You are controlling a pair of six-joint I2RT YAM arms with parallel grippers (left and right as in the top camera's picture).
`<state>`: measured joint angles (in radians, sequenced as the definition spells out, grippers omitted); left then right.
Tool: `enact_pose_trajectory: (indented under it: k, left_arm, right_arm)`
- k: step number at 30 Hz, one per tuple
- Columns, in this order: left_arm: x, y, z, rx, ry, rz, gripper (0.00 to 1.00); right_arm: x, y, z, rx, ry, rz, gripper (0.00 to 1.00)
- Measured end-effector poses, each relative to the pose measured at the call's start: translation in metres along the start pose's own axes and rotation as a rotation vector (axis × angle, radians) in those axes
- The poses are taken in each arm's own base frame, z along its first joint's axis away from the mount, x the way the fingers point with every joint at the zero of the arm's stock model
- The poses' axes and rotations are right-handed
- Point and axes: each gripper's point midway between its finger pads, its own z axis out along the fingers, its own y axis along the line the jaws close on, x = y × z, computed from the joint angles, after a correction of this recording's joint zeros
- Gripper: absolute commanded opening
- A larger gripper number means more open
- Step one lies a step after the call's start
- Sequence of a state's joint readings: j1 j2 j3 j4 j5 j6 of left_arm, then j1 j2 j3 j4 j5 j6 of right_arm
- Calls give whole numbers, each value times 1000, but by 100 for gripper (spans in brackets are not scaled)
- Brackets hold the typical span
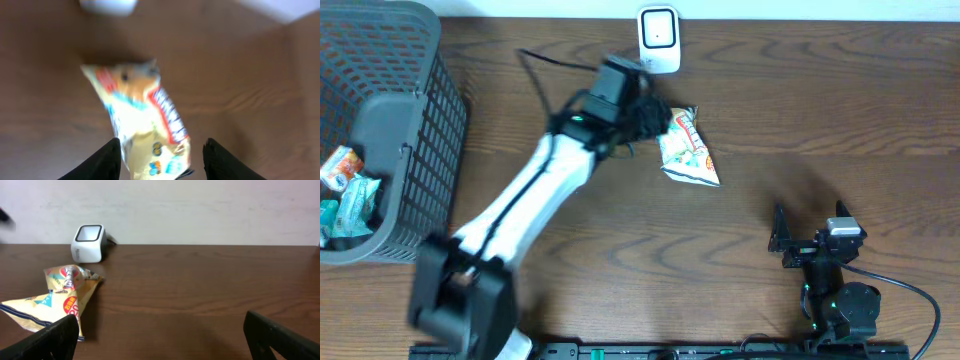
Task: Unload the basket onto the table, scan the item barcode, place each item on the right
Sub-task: 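Carry the snack bag toward the scanner and release it on the table, then return the left gripper into the basket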
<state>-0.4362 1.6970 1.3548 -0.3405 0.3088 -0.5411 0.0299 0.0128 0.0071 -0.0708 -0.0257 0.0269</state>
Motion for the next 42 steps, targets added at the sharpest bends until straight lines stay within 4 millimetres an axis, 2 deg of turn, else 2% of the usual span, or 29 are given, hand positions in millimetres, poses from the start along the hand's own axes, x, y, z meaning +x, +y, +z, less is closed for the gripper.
enact_pose_trajectory:
  k: [3,4,7,15,19,22,26,29,30,35,39,42]
  left_arm:
    - [-40,-8,-60,39,-153,45,86]
    - [-52,-11,-82,49,-208,68,97]
    - [-78,-11,-147,52,-353,121,98]
    - [-140,8,-320,-60,-854,291,98]
    - [-152,33,-376,-169,-973,293,98]
    - [-169,56,-405,-229,-985,267,98]
    - [-192,100,-423,-306,-898,170,98]
    - [-200,142,-423,-382,-818,103,98]
    - [-199,167,-421,-439,-782,54,98]
    - [-162,270,-414,-824,-590,-143,98]
    - [-127,326,-409,-1070,-445,-187,98]
    - [-93,365,-386,-1170,-299,-190,98]
  right_arm:
    - [0,0,0,0,0,0,99]
    - [0,0,0,0,0,0,99]
    - [0,0,0,0,0,0,99]
    - [0,0,0,0,0,0,99]
    - [0,0,0,0,0,0,99]
    - [0,0,0,0,0,0,99]
    - [0,0,0,0,0,0,99]
    - [0,0,0,0,0,0,99]
    - [0,0,0,0,0,0,99]
    - [0,0,0,0,0,0,99]
    - [0,0,0,0,0,0,99]
    - [0,0,0,0,0,0,99]
